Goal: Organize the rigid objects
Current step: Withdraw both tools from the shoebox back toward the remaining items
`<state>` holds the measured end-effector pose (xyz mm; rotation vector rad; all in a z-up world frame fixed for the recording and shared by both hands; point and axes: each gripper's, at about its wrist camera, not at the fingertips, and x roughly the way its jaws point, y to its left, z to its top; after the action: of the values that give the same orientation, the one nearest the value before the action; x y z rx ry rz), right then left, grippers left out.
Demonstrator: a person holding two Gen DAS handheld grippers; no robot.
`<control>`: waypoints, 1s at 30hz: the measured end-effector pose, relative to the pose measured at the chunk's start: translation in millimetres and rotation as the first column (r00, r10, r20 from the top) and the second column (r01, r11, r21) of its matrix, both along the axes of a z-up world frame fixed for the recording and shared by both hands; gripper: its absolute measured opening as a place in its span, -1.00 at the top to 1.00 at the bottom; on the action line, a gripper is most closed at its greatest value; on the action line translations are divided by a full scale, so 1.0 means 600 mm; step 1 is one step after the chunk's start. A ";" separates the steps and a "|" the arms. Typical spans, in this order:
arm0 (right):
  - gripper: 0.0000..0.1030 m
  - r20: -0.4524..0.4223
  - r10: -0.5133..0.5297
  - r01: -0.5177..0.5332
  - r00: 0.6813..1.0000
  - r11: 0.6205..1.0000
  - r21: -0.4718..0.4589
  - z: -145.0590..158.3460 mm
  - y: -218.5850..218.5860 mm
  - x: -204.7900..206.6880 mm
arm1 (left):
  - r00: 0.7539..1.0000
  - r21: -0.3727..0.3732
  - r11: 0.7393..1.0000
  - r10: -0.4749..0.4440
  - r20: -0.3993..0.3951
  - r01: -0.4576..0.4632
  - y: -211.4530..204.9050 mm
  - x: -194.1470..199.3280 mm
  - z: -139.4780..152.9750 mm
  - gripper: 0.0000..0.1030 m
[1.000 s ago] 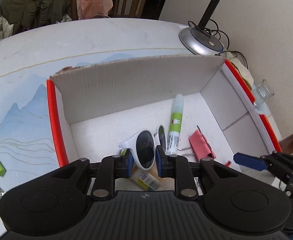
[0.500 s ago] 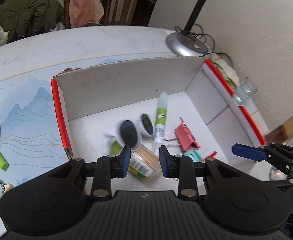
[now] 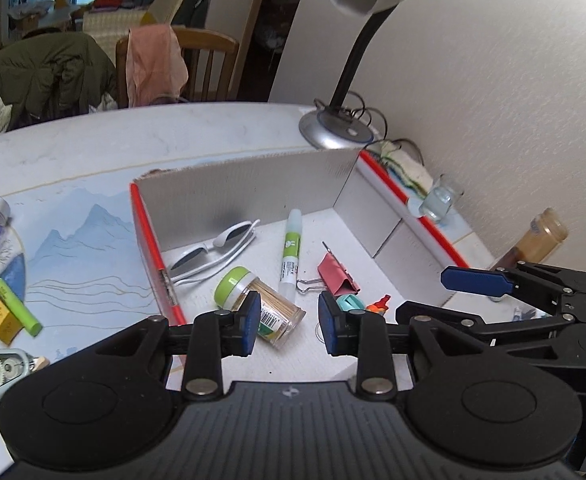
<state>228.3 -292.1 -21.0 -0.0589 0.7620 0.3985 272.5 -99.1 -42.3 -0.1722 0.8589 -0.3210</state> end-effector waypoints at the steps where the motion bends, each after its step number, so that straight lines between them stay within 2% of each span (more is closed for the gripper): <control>1: -0.30 0.005 -0.001 0.001 1.000 1.000 0.003 0.004 0.002 -0.006 | 1.000 -0.001 1.000 0.000 0.010 0.000 0.005 -0.008 0.004 0.42; 6: -0.41 0.022 -0.008 0.008 1.000 1.000 0.025 0.019 0.017 -0.033 | 0.999 -0.018 1.000 0.011 0.046 -0.010 0.035 -0.043 0.019 0.41; 7: -0.43 0.024 -0.013 0.012 1.000 0.999 0.034 0.022 0.020 -0.040 | 0.999 -0.024 1.000 0.012 0.052 -0.011 0.043 -0.051 0.022 0.36; 8: -0.45 0.028 -0.017 0.015 0.999 0.999 0.039 0.024 0.024 -0.045 | 0.998 -0.029 1.000 0.015 0.058 -0.013 0.049 -0.058 0.024 0.26; 9: -0.47 0.032 -0.020 0.018 0.999 0.999 0.042 0.027 0.028 -0.051 | 0.998 -0.033 0.999 0.022 0.066 -0.019 0.057 -0.066 0.027 -0.05; 10: -0.48 0.037 -0.021 0.019 0.999 0.999 0.045 0.030 0.033 -0.058 | 0.996 -0.035 0.999 0.030 0.080 -0.027 0.065 -0.076 0.031 -0.25; 17: -0.71 0.072 -0.023 0.017 0.997 0.997 0.078 0.049 0.076 -0.098 | 0.989 -0.024 0.999 0.047 0.140 -0.045 0.118 -0.127 0.053 -0.28; 19: -0.74 0.079 -0.016 0.009 0.997 0.996 0.090 0.052 0.090 -0.107 | 0.987 -0.025 0.998 0.057 0.150 -0.054 0.139 -0.140 0.057 -0.37; 22: -0.91 0.093 -0.004 -0.006 0.996 0.994 0.106 0.055 0.118 -0.121 | 0.984 -0.024 0.997 0.077 0.157 -0.074 0.174 -0.161 0.060 -0.38; 30: -0.98 0.103 0.026 -0.041 0.994 0.989 0.144 0.057 0.193 -0.139 | 0.974 -0.007 0.990 0.143 0.174 -0.144 0.275 -0.203 0.054 -0.60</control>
<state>144.7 -176.2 13.1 0.0455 0.6314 0.4786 150.4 65.8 -10.1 -0.1971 0.6705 -0.1949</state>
